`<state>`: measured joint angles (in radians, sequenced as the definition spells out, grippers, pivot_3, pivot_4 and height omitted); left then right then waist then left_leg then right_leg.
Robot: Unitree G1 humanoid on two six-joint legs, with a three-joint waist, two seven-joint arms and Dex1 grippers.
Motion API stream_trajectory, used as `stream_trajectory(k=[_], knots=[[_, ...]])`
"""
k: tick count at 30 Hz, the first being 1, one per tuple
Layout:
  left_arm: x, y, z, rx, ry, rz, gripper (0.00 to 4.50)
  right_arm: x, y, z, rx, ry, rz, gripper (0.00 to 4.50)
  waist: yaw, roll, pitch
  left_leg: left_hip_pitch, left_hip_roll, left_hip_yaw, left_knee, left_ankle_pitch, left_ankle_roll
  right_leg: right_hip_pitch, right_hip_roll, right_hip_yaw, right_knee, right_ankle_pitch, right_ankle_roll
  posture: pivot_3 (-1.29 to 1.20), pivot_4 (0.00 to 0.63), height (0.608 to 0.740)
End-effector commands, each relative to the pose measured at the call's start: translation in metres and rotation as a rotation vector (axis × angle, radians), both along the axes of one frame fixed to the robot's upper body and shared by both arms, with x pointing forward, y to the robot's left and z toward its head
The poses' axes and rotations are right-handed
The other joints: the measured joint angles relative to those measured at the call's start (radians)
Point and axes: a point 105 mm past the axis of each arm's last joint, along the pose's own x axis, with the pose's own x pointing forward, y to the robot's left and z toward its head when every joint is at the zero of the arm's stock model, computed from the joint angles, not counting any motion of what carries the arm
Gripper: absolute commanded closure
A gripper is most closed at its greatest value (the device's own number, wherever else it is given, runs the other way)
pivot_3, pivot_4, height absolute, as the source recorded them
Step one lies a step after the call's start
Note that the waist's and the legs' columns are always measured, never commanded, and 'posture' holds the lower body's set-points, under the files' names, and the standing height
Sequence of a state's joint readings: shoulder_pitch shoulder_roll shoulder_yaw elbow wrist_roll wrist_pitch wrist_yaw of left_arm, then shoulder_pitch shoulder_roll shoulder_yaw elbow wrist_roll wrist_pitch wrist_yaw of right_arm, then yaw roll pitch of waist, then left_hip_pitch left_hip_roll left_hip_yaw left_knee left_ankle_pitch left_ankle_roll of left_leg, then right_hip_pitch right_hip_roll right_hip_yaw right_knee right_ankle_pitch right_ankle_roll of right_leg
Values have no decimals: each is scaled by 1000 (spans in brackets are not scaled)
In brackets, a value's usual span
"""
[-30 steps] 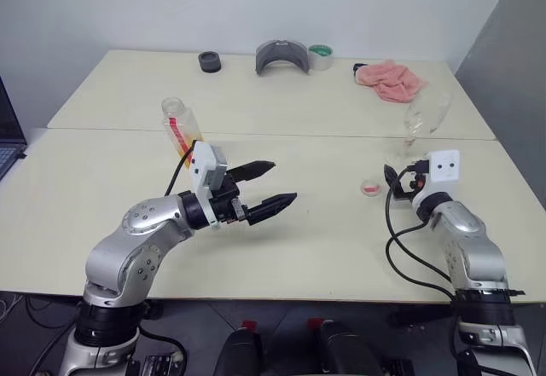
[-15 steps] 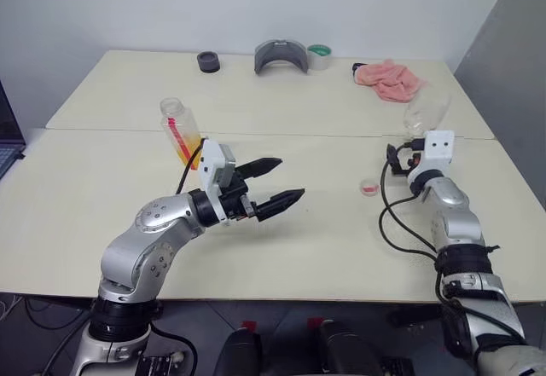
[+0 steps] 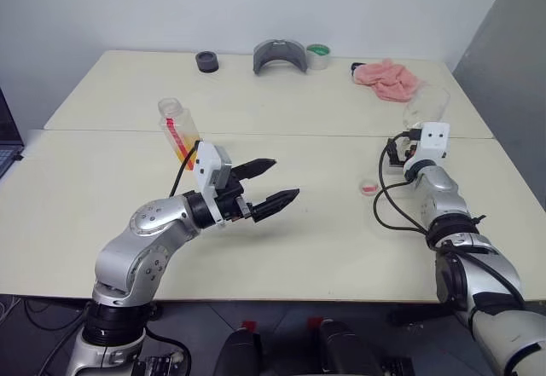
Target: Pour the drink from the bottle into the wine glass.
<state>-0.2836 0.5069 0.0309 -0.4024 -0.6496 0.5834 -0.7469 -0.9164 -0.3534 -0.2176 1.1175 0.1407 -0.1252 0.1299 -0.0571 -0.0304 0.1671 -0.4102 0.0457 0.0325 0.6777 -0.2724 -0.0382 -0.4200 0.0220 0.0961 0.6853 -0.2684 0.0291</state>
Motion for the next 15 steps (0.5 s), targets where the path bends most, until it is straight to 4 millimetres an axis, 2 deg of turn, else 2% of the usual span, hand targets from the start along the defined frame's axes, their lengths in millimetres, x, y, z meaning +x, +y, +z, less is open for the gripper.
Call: stream_trajectory(k=[1, 9, 10, 15], knots=[[-6, -1, 13, -7, -53, -7, 0, 4, 1, 19, 19, -74, 9, 1315, 0, 0, 0, 0, 0, 0, 0, 0, 0, 0, 0, 0, 0, 0, 0, 0, 150, 740], [-7, -1, 12, -8, -47, 11, 0, 4, 3, 18, 23, -75, 17, 4202, 0, 0, 0, 0, 0, 0, 0, 0, 0, 0, 0, 0, 0, 0, 0, 0, 150, 740], [-7, -1, 11, -8, -44, 9, 0, 4, 4, 19, 21, -77, 20, 4379, 0, 0, 0, 0, 0, 0, 0, 0, 0, 0, 0, 0, 0, 0, 0, 0, 150, 740], [-9, 1, 10, 3, -35, 15, 0, 5, 15, 21, -31, -84, 97, 4370, 0, 0, 0, 0, 0, 0, 0, 0, 0, 0, 0, 0, 0, 0, 0, 0, 150, 740]])
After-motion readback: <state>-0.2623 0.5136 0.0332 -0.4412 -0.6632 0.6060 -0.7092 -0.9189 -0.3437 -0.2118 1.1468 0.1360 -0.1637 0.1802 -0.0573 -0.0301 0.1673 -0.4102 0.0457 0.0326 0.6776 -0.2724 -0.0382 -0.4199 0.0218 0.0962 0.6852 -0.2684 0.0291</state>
